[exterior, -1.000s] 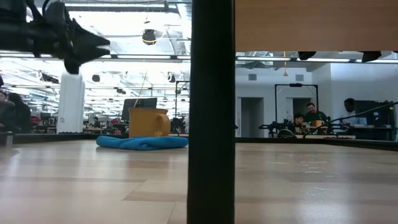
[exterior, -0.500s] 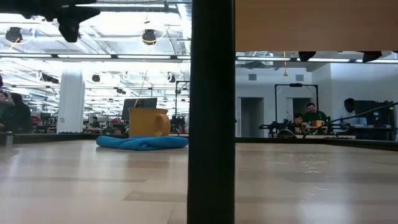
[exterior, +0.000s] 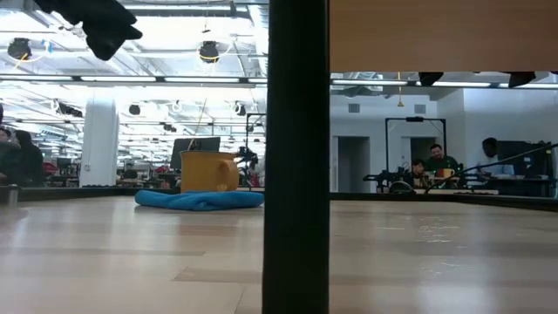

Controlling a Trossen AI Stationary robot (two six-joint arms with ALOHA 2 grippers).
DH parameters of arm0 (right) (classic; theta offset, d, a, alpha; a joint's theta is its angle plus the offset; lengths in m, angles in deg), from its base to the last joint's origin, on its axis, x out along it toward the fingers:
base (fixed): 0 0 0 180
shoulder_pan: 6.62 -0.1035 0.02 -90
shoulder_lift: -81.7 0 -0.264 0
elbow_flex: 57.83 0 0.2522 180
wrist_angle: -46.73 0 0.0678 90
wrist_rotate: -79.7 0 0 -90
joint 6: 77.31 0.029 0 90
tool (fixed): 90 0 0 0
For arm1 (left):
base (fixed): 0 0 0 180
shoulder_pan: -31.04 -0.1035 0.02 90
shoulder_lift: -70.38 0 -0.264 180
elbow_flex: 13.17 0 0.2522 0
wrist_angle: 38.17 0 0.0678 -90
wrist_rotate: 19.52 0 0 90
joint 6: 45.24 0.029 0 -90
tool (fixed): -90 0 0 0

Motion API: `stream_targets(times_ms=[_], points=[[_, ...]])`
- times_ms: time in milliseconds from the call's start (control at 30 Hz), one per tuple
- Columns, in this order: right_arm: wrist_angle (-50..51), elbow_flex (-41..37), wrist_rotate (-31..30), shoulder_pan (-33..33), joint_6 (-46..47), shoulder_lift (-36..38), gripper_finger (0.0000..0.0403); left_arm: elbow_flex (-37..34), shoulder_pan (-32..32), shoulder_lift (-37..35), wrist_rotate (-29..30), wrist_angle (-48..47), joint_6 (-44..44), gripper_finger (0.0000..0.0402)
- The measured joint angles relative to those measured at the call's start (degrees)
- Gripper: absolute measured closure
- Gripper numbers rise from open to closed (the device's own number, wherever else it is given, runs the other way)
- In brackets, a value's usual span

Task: Stack small to large cups/mugs on shelf
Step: Put the gray mug on the shelf

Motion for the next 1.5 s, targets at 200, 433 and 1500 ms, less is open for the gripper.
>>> stream_targets(times_ms=[200, 433, 1500], points=[[0.24, 0.00, 0.02, 0.00, 1.33, -0.02, 0.0217, 7.36, 3.38, 5.12, -1.59, -11.58, -2.96, 0.0287], [0.25, 0.00, 0.01, 0.09, 1.35, -0.02, 0.0220, 12.59, 9.50, 10.79, -1.87, -18.52, -7.17, 0.0288], [0.45, 0.00, 0.02, 0.07, 0.89, -0.02, 0.0221, 14.27, 37.71, 35.95, -4.93, -30.61, -24.62, 0.0288]])
